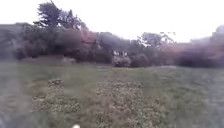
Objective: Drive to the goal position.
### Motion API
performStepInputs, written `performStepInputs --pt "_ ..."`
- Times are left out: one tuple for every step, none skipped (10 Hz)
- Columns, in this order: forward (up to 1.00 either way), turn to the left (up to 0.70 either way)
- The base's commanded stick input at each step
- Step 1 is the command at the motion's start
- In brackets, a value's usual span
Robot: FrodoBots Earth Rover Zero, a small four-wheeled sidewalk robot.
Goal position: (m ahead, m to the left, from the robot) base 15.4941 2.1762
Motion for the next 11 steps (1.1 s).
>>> performStepInputs --pt "0.45 0.00" --pt "0.45 0.00" --pt "0.45 0.00" --pt "0.45 0.00" --pt "0.45 0.00" --pt "0.45 0.00" --pt "0.45 0.00" --pt "0.45 0.00" --pt "0.45 0.00" --pt "0.45 0.00" --pt "0.45 0.00"
